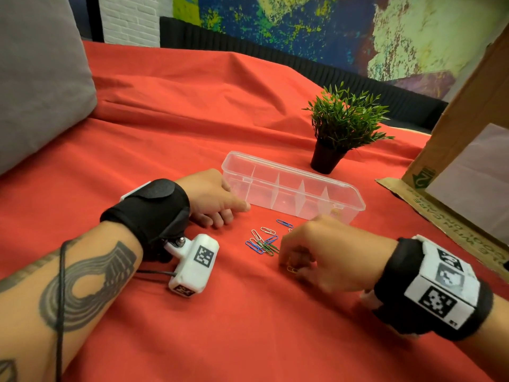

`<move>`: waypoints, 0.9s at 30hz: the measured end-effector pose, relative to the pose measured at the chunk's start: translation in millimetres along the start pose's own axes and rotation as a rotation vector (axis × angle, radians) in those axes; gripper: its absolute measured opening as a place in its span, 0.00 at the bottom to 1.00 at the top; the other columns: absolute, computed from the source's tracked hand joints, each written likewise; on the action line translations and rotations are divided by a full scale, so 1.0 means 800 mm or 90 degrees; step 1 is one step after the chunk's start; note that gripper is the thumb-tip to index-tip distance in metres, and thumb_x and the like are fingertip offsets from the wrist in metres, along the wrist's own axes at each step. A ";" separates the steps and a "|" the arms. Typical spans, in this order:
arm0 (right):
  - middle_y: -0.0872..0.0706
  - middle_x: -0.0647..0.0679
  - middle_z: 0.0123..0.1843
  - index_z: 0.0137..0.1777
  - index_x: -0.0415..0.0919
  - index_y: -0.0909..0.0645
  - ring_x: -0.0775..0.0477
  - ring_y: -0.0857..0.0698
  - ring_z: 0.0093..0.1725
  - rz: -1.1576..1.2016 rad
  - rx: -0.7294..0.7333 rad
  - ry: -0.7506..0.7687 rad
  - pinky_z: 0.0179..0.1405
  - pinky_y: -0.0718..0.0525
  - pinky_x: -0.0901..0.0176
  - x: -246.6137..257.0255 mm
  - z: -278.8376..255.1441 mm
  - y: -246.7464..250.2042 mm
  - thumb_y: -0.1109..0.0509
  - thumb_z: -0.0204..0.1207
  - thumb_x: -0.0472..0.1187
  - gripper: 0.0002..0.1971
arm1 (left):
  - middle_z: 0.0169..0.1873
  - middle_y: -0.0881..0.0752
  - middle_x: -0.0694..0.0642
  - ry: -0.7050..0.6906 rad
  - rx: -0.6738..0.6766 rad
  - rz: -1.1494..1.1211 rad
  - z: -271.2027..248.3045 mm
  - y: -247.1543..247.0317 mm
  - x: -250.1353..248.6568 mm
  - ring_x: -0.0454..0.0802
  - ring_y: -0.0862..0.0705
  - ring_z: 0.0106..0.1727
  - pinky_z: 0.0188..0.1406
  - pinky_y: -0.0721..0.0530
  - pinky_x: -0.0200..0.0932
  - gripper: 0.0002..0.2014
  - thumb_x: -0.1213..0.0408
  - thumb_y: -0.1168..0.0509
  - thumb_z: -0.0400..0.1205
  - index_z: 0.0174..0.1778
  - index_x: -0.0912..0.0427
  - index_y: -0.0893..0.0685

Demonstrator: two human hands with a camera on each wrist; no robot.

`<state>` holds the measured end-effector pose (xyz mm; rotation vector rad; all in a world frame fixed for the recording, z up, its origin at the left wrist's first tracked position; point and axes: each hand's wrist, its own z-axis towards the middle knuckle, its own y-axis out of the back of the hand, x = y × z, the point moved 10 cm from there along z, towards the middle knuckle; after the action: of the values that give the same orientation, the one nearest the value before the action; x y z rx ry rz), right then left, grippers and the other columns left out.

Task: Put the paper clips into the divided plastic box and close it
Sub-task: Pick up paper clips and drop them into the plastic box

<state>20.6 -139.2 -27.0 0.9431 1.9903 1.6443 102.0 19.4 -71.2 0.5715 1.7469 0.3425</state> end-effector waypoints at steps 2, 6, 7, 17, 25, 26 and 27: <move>0.14 0.58 0.35 0.50 0.54 0.15 0.56 0.17 0.35 -0.003 -0.005 -0.019 0.39 0.12 0.56 -0.002 0.001 -0.002 0.32 0.67 0.33 0.16 | 0.28 0.11 0.53 0.001 0.000 0.001 0.000 0.000 0.000 0.46 0.18 0.22 0.19 0.22 0.34 0.14 0.51 0.24 0.75 0.41 0.58 0.14; 0.12 0.54 0.36 0.47 0.51 0.18 0.52 0.15 0.36 -0.009 0.007 -0.023 0.38 0.12 0.55 0.001 0.002 -0.005 0.35 0.65 0.34 0.13 | 0.28 0.10 0.53 0.001 -0.002 0.002 0.001 0.001 0.001 0.46 0.18 0.22 0.19 0.22 0.34 0.15 0.50 0.24 0.75 0.42 0.59 0.14; 0.12 0.54 0.36 0.46 0.50 0.18 0.52 0.16 0.35 -0.011 0.007 -0.024 0.37 0.13 0.55 0.001 0.002 -0.005 0.35 0.65 0.34 0.13 | 0.28 0.10 0.53 0.001 -0.001 0.002 0.001 0.000 0.001 0.46 0.18 0.22 0.19 0.22 0.34 0.15 0.50 0.24 0.75 0.42 0.59 0.14; 0.14 0.53 0.36 0.43 0.49 0.21 0.45 0.17 0.38 -0.052 -0.017 -0.022 0.39 0.13 0.48 0.005 0.005 -0.007 0.35 0.64 0.38 0.09 | 0.25 0.11 0.51 0.000 -0.002 0.000 0.000 0.001 0.001 0.45 0.18 0.22 0.20 0.22 0.34 0.15 0.50 0.24 0.75 0.41 0.59 0.14; 0.16 0.52 0.42 0.46 0.52 0.22 0.43 0.17 0.43 -0.076 -0.029 0.015 0.42 0.14 0.44 0.009 0.004 -0.007 0.37 0.64 0.36 0.12 | 0.26 0.11 0.52 0.000 -0.005 0.001 -0.001 0.001 0.000 0.45 0.18 0.21 0.19 0.23 0.34 0.15 0.50 0.24 0.75 0.41 0.58 0.14; 0.16 0.52 0.42 0.46 0.52 0.21 0.43 0.17 0.43 -0.078 -0.028 0.016 0.41 0.14 0.44 0.009 0.005 -0.007 0.36 0.65 0.36 0.13 | 0.26 0.11 0.52 0.000 -0.006 0.002 -0.001 0.001 0.001 0.45 0.18 0.21 0.19 0.22 0.34 0.15 0.50 0.24 0.75 0.41 0.58 0.14; 0.15 0.52 0.41 0.46 0.52 0.21 0.43 0.17 0.43 -0.079 -0.027 0.016 0.41 0.14 0.44 0.009 0.005 -0.008 0.35 0.65 0.35 0.12 | 0.27 0.11 0.52 0.001 -0.007 0.004 -0.001 0.001 0.001 0.45 0.18 0.21 0.19 0.22 0.34 0.15 0.50 0.24 0.75 0.41 0.58 0.14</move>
<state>16.6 -131.5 -33.0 0.7722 1.9804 1.6300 101.2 20.6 -70.9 0.5687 1.7438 0.3562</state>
